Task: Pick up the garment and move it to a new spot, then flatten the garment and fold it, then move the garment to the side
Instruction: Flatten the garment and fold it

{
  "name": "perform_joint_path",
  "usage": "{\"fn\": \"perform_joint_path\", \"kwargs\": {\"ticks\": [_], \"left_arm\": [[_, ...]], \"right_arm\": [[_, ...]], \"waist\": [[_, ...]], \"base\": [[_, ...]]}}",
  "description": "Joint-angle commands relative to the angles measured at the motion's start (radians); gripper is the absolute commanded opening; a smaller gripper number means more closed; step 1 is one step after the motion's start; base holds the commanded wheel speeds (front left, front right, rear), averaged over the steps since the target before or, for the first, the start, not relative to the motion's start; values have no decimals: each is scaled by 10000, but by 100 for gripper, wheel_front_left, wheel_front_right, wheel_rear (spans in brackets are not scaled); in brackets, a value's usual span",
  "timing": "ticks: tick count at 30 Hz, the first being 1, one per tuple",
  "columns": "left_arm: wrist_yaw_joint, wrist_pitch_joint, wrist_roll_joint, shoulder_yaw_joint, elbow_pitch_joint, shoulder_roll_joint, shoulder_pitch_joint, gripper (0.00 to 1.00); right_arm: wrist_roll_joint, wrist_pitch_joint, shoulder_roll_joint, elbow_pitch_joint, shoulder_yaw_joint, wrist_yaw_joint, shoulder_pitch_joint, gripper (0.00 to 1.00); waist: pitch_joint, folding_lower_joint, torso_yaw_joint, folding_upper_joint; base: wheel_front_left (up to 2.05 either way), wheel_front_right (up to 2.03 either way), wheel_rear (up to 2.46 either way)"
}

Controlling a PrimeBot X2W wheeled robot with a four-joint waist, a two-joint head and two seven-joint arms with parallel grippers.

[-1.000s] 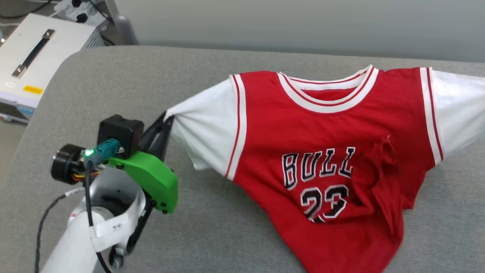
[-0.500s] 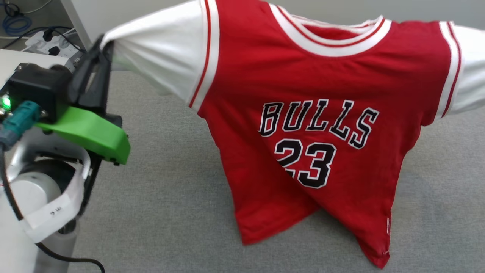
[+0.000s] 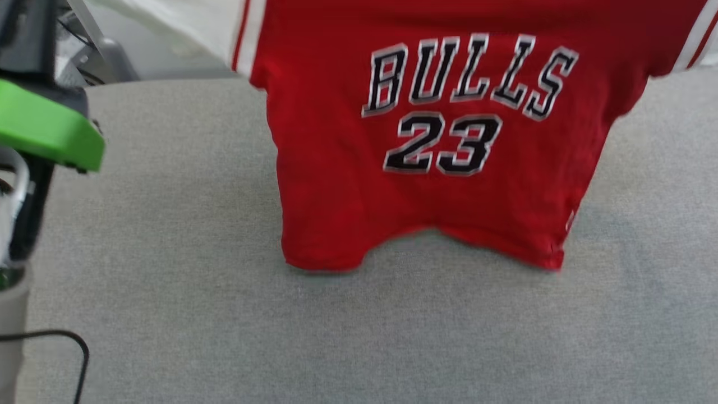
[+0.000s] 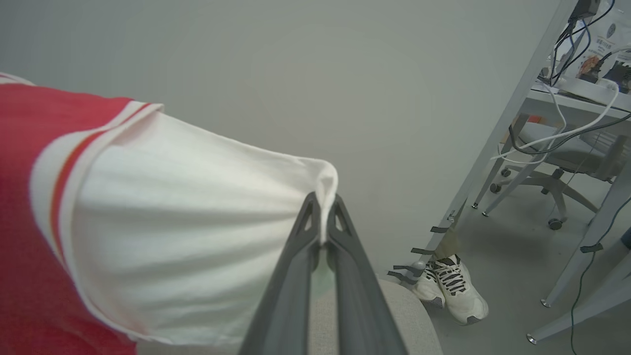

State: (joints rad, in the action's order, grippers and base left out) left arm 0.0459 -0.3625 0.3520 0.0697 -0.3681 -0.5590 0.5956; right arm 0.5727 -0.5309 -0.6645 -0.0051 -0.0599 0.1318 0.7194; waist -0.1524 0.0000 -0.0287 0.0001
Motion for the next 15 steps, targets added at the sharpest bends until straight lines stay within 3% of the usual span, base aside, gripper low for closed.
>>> {"fn": "perform_joint_path", "kwargs": {"ticks": [1, 9, 15], "left_arm": [[-84, -35, 58, -156, 156, -191, 405, 0], [-1053, 118, -150, 207, 1853, -890, 3415, 0], [-1466, 668, -672, 1065, 3853, -769, 6493, 0]], "right_arm": [[1, 107, 31, 206, -55, -11, 429, 0], [-533, 596, 3, 1805, 388, -11, 3405, 0], [-1129, 1180, 254, 3200, 772, -11, 5868, 0]], "waist": [[-653, 0, -118, -1], [-2571, 0, -59, -1], [-3987, 0, 53, -1]], "base": [[0, 0, 0], [0, 0, 0], [0, 0, 0]]}}
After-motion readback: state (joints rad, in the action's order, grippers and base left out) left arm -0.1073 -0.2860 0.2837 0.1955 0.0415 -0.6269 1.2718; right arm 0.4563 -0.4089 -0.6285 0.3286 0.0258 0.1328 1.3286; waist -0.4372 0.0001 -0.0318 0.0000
